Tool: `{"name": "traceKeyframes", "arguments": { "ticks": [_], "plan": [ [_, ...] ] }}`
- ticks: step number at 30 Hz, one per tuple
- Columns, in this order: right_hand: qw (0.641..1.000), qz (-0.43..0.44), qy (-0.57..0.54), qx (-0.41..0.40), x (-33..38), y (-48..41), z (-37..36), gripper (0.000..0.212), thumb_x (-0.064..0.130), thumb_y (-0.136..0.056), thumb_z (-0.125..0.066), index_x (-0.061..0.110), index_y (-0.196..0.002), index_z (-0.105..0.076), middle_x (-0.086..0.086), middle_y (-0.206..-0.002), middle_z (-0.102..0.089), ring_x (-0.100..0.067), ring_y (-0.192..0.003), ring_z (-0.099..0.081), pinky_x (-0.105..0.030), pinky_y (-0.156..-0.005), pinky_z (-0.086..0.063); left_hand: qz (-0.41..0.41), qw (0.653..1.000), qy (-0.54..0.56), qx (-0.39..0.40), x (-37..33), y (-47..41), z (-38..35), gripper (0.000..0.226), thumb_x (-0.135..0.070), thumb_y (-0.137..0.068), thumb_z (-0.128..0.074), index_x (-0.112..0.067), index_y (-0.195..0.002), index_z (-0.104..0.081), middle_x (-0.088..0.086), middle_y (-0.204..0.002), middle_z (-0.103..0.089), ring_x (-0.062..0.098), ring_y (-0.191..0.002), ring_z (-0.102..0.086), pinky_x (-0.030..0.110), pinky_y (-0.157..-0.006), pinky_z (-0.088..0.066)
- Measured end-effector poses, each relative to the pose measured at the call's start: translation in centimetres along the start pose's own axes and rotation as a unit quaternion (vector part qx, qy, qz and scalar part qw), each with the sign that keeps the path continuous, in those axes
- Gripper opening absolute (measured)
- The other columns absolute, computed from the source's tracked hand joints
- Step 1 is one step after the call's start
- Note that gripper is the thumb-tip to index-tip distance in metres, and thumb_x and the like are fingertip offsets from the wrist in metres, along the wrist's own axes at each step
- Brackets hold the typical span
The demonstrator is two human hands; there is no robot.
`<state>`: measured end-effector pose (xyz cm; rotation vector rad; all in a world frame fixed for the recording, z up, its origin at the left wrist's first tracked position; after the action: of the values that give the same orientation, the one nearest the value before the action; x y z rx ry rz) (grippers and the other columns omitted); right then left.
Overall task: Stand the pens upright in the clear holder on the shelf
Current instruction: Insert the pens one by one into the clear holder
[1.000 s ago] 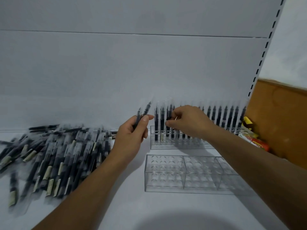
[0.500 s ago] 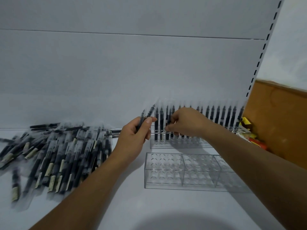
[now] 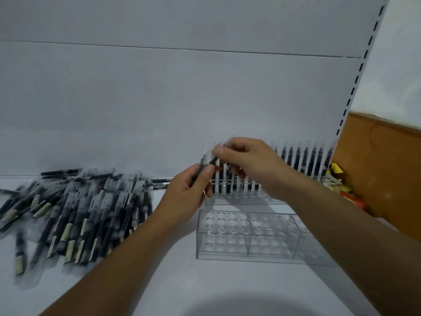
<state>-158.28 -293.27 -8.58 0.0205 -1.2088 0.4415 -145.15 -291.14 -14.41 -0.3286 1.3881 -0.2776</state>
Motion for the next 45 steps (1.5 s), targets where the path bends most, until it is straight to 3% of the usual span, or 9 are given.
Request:
{"name": "traceKeyframes", "arguments": {
  "ticks": [3,7,10,14,23,28,33,39,45],
  "plan": [
    [0.994,0.006,-0.062,-0.093,0.3,-0.5,3.5,0.013,0.023,-0.098,-0.055,0.013,-0.099,-0.063,0.001,-0.094,-0.071,-0.006,-0.066,-0.067,-0.018,-0.056,-0.052,0.009,0.999,-0.003,-0.049,0.1,-0.1,1.3,0.029,-0.04,-0.095,-0.046,-0.027,-0.114,-0.063,-0.005,-0.068,-0.064,0.011,-0.049,-0.051,0.018,-0.046,-0.043],
    [0.976,0.044,0.111,-0.179,0.4,-0.8,6.9,0.016,0.03,-0.099,-0.054,0.017,-0.096,-0.061,0.004,-0.093,-0.072,-0.007,-0.067,-0.07,-0.031,-0.063,-0.057,-0.007,0.996,-0.023,-0.08,-0.1,-0.1,2.1,0.021,-0.041,-0.097,-0.047,-0.036,-0.11,-0.062,-0.007,-0.064,-0.059,0.005,-0.049,-0.043,0.017,-0.052,-0.039],
    [0.955,0.072,0.23,-0.172,0.2,-1.1,6.5,0.019,0.034,-0.099,-0.052,0.018,-0.096,-0.06,0.007,-0.088,-0.069,-0.004,-0.064,-0.067,-0.03,-0.064,-0.054,-0.002,0.997,-0.032,-0.076,-0.1,0.0,1.8,0.022,-0.042,-0.095,-0.049,-0.03,-0.102,-0.066,-0.008,-0.063,-0.053,0.0,-0.053,-0.044,0.019,-0.06,-0.038],
    [0.944,0.099,0.273,-0.157,0.3,-1.4,5.8,0.018,0.034,-0.099,-0.052,0.019,-0.096,-0.06,0.01,-0.083,-0.065,-0.008,-0.065,-0.067,-0.025,-0.059,-0.047,-0.002,0.998,-0.027,-0.065,-0.2,0.1,1.7,0.05,-0.054,-0.088,-0.047,-0.011,-0.106,-0.064,-0.007,-0.065,-0.053,0.013,-0.067,-0.046,0.029,-0.069,-0.04],
    [0.927,0.032,0.373,-0.04,-2.6,-2.3,2.8,0.026,0.041,-0.097,-0.055,0.016,-0.095,-0.064,-0.001,-0.084,-0.069,-0.015,-0.074,-0.067,-0.027,-0.061,-0.049,-0.011,0.998,-0.002,-0.056,-0.3,0.0,1.5,0.021,-0.033,-0.1,-0.045,-0.019,-0.098,-0.061,-0.007,-0.07,-0.056,0.005,-0.054,-0.039,0.013,-0.054,-0.035],
    [0.909,0.016,0.413,-0.06,-2.1,-1.0,3.8,0.03,0.052,-0.091,-0.058,0.023,-0.09,-0.066,0.01,-0.077,-0.063,-0.007,-0.07,-0.059,-0.025,-0.065,-0.047,-0.023,0.999,-0.016,-0.039,0.1,-0.2,1.1,0.017,-0.026,-0.097,-0.052,-0.028,-0.106,-0.066,-0.007,-0.075,-0.062,0.0,-0.062,-0.05,0.016,-0.063,-0.044],
    [0.989,0.014,0.144,-0.013,-1.1,0.4,1.9,0.018,0.043,-0.089,-0.064,0.027,-0.094,-0.072,0.009,-0.066,-0.068,0.002,-0.053,-0.056,-0.017,-0.053,-0.044,-0.026,0.999,-0.012,-0.037,0.2,-0.5,1.3,0.024,-0.018,-0.096,-0.054,-0.03,-0.114,-0.065,-0.012,-0.077,-0.069,0.0,-0.065,-0.054,0.017,-0.067,-0.047],
    [0.999,0.027,0.027,-0.021,-0.9,0.2,0.2,0.015,0.033,-0.09,-0.067,0.019,-0.091,-0.073,0.007,-0.068,-0.062,-0.004,-0.052,-0.052,-0.018,-0.051,-0.043,-0.058,0.996,-0.06,-0.021,-0.7,-0.1,0.8,0.027,-0.023,-0.093,-0.058,-0.044,-0.109,-0.062,-0.016,-0.087,-0.07,-0.003,-0.074,-0.06,0.016,-0.069,-0.049],
    [0.986,0.05,-0.069,-0.142,0.4,0.1,6.4,0.01,0.019,-0.098,-0.056,0.011,-0.095,-0.061,-0.002,-0.09,-0.071,-0.01,-0.066,-0.068,-0.022,-0.059,-0.055,-0.024,0.972,-0.235,0.001,0.0,0.2,1.2,0.041,-0.059,-0.086,-0.046,-0.039,-0.119,-0.061,-0.028,-0.124,-0.054,-0.01,-0.115,-0.047,0.028,-0.103,-0.04]
  ]
}}
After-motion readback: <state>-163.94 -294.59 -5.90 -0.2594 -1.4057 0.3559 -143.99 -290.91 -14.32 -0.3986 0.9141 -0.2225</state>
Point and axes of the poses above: each hand's wrist, its own y-axis away from the middle knuckle, its own z-axis out of the back of the hand, x = y × z, the point moved 8 cm from there along -y, towards the middle knuckle
